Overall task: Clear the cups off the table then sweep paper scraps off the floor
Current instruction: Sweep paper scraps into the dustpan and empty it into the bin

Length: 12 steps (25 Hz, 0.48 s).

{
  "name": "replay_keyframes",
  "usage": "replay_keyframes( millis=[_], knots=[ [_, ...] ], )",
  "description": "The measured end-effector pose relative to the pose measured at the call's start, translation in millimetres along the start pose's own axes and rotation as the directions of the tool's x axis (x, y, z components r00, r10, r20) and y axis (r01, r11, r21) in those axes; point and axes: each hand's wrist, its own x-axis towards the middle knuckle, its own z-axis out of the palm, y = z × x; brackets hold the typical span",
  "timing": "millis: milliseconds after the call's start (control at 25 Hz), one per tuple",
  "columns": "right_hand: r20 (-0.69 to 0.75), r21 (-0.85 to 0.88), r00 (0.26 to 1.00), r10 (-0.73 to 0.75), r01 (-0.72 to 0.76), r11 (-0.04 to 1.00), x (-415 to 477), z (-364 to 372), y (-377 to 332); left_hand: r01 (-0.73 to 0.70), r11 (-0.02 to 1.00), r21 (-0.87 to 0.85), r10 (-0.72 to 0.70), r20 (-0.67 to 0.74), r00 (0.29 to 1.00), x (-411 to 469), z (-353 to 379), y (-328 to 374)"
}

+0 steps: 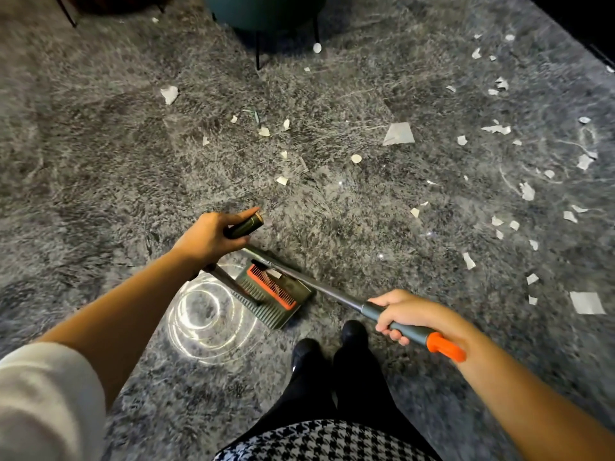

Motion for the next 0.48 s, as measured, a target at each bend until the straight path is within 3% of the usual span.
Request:
replay_keyframes(
  millis=[160,480],
  knots=[
    [-0.017,0.035,0.999,-0.043,0.044,0.998,-31.4,-18.9,-1.9,-0.022,0.999,-0.031,0.022,-0.011,1.000,-7.9,0.4,-2.7],
    [-0.221,0.123,0.971,-0.086,0.115,0.986,-34.5,-30.1,-20.3,0.014,1.000,0.009,-0.013,-0.085,0.996,-7.7,-1.2,10.3]
  ],
)
